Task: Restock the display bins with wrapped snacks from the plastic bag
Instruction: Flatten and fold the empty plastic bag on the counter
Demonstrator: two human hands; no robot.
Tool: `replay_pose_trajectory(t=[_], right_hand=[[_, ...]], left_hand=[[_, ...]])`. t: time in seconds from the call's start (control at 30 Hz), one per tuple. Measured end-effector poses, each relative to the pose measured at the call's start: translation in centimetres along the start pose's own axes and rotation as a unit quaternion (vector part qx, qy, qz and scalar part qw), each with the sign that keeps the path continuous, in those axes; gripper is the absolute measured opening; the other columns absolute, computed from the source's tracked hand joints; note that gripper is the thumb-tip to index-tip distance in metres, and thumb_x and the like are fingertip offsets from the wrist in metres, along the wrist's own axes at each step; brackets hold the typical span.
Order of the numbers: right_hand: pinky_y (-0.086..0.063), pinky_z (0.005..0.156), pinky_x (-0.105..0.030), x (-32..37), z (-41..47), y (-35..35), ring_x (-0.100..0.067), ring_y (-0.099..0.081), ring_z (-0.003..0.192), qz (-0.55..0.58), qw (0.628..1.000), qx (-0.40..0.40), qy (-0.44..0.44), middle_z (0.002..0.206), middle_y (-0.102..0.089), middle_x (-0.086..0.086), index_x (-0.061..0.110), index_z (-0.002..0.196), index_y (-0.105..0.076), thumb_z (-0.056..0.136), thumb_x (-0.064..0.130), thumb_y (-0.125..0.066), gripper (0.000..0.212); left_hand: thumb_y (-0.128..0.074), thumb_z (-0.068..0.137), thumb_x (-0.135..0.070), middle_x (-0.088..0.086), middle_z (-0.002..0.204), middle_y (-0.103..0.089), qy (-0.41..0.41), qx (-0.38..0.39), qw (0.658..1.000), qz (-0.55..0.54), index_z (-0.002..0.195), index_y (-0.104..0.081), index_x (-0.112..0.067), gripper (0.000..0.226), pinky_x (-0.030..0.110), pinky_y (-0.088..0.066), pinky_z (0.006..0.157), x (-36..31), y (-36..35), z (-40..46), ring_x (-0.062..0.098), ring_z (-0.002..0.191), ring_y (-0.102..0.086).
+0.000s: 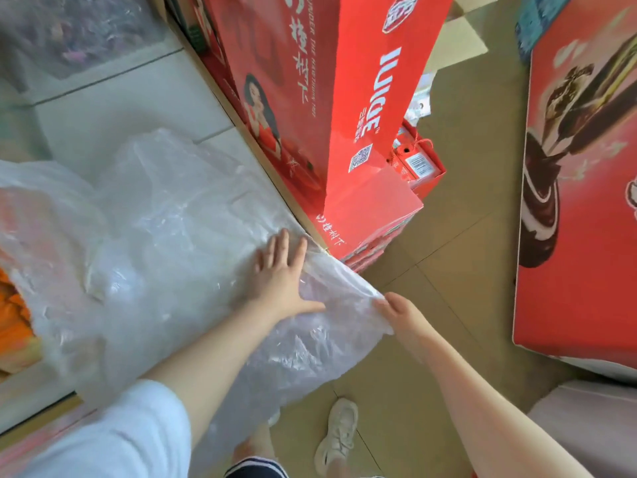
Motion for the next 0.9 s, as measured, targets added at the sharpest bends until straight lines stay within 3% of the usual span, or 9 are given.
replay_pose_trajectory(t=[0.1,0.27,0.33,0.4,0.5,0.6,0.7,0.8,0.9], right_hand=[[-0.029,0.052,-0.028,0.0,-1.8,1.7,-0.015,-0.038,0.061,-0.063,0.994,-0.087,0.031,0.066,-0.046,-0.001,0.002,0.079,-0.049,0.096,0.024,-0.045,0.028],[-0.025,0.042,-0.020,1.4,-4.5,1.1,-0.013,-0.033,0.054,-0.031,0.999,-0.045,-0.002,0.059,-0.037,0.006,0.015,0.065,-0.041,0.082,0.021,-0.061,0.027],[-0.035,0.047,-0.017,3.7,-6.1,1.7,-0.012,-0.045,0.060,0.018,0.998,-0.047,0.046,0.068,-0.049,0.005,0.019,0.086,-0.054,0.083,0.015,-0.059,0.007],[-0.039,0.052,-0.021,6.9,-7.2,2.2,-0.013,-0.046,0.059,0.076,0.990,-0.038,0.113,0.071,-0.050,0.000,0.032,0.106,-0.053,0.084,0.012,-0.055,0.029],[-0.038,0.059,-0.028,13.1,-7.8,1.6,-0.016,-0.045,0.061,0.107,0.975,0.040,0.193,0.071,-0.048,-0.007,0.030,0.095,-0.062,0.087,0.018,-0.057,0.016],[-0.046,0.056,-0.018,18.8,-7.3,-0.1,-0.007,-0.056,0.062,0.109,0.964,0.149,0.193,0.084,-0.060,-0.002,0.014,0.096,-0.067,0.096,0.018,-0.047,0.021],[-0.049,0.055,-0.023,23.0,-5.8,-2.7,-0.011,-0.064,0.068,0.058,0.948,0.258,0.179,0.078,-0.063,0.010,0.012,0.106,-0.066,0.089,0.005,-0.043,0.029],[-0.048,0.063,-0.020,26.2,-2.9,-4.7,-0.004,-0.061,0.065,-0.140,0.931,0.169,0.292,0.067,-0.062,0.010,0.013,0.105,-0.067,0.083,0.000,-0.054,0.029],[-0.046,0.067,-0.030,27.9,0.1,-6.2,-0.011,-0.050,0.064,-0.242,0.885,0.014,0.397,0.070,-0.059,0.004,0.016,0.087,-0.073,0.075,0.023,-0.074,0.014]], left_hand=[[-0.060,0.060,-0.078,0.008,0.157,0.010,0.002,-0.032,0.999,0.007,0.149,0.005,-0.025,0.122,0.046,-0.003,0.116,0.1,0.1,0.1,0.027,0.144,0.006],[-0.063,0.060,-0.074,0.008,0.158,0.007,0.040,-0.036,0.999,0.002,0.149,0.007,-0.023,0.125,0.044,-0.007,0.116,-0.5,0.4,-0.1,0.027,0.145,0.002],[-0.067,0.059,-0.072,0.008,0.155,0.019,0.034,0.003,0.999,-0.013,0.147,0.017,-0.023,0.131,0.046,-0.004,0.116,-0.8,1.0,-0.5,0.030,0.144,0.008],[-0.066,0.061,-0.072,0.008,0.152,0.029,-0.008,0.052,0.998,-0.043,0.145,0.021,-0.022,0.132,0.043,0.000,0.115,-1.0,2.3,-0.9,0.029,0.143,0.015],[-0.044,0.064,-0.085,0.004,0.155,0.022,-0.020,0.046,0.991,-0.126,0.149,0.006,-0.023,0.117,0.038,-0.007,0.114,0.6,6.6,-1.7,0.026,0.144,0.008],[-0.053,0.090,-0.045,0.004,0.157,0.004,-0.023,-0.047,0.988,-0.142,0.148,-0.021,-0.018,0.071,0.035,-0.019,0.112,4.5,10.9,-0.9,0.024,0.143,-0.007],[-0.050,0.093,-0.028,0.007,0.156,-0.010,-0.002,-0.110,0.988,-0.106,0.144,-0.031,-0.014,0.056,0.035,-0.022,0.113,9.4,14.4,1.3,0.026,0.142,-0.014],[-0.049,0.093,-0.020,0.013,0.155,-0.014,0.054,-0.145,0.984,-0.086,0.144,-0.028,-0.010,0.056,0.036,-0.022,0.111,14.5,16.9,4.2,0.029,0.141,-0.016],[-0.052,0.092,-0.027,0.016,0.156,-0.005,0.123,-0.177,0.976,-0.008,0.148,-0.013,-0.010,0.070,0.039,-0.010,0.114,19.1,18.1,6.7,0.032,0.143,-0.006]])
Point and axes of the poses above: each hand's wrist, its own z-axis towards the middle knuckle, its own y-axis out of the back of the hand, x = y × z, the point moved 4 cm from there along z, towards the middle knuckle
